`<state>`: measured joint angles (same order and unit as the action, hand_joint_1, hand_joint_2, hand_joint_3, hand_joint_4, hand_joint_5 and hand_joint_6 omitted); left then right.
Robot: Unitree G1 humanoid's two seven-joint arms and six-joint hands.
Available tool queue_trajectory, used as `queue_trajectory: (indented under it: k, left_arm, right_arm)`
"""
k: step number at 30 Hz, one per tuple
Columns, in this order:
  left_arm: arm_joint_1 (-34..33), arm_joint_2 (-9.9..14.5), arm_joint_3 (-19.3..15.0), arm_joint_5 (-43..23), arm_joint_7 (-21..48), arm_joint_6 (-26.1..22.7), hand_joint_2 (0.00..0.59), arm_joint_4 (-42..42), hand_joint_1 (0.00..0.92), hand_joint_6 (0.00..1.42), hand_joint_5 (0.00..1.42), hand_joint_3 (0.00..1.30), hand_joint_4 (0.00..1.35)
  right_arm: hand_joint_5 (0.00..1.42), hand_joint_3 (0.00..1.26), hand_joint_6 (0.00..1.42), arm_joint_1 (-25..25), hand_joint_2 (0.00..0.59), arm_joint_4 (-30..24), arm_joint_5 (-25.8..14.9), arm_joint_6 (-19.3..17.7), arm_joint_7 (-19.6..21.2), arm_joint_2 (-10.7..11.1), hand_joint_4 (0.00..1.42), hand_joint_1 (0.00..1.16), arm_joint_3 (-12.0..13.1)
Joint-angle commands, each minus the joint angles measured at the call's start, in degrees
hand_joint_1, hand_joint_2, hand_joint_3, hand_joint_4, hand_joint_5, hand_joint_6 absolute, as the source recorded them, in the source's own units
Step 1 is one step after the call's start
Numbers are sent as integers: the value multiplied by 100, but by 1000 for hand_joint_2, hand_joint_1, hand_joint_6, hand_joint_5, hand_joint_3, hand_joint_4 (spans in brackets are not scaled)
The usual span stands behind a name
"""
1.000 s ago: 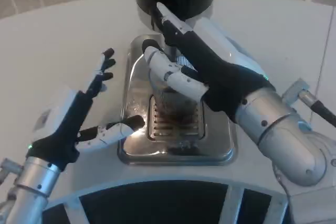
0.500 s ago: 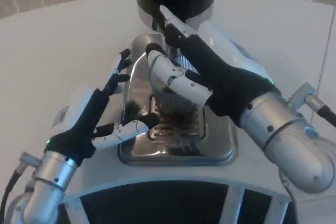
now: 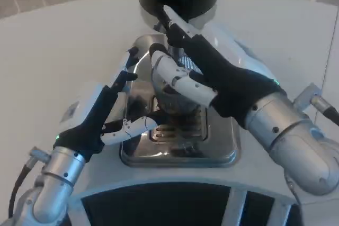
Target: Grasp the cup under the faucet to collect the drink, then remove the cup.
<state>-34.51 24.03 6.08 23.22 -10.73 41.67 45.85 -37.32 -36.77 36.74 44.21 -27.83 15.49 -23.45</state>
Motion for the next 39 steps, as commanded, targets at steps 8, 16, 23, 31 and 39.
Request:
queue_trajectory:
  k: [8,16,23,31,39]
  left_arm:
    - [-118,33,110,40,-47,144,45,302,210,301,195,0,0]
    - [-188,17,140,13,-18,197,46,448,210,297,196,0,0]
    - [-249,0,184,12,-10,220,48,544,204,296,199,0,0]
    - [-308,-9,219,7,5,228,49,643,199,297,205,0,0]
    - [-421,-19,252,23,15,278,48,775,216,289,207,0,0]
  right_arm:
    - [0,0,0,330,555,-315,-51,-34,-92,-44,0,0,6]
    - [0,0,0,599,555,-742,110,-158,124,-60,0,0,216]
    - [0,0,0,943,555,-1170,203,-250,168,-42,0,0,349]
    - [0,0,0,1289,554,-1568,276,-261,33,91,0,0,486]
    - [0,0,0,1722,552,-2073,557,-301,-395,444,0,0,520]
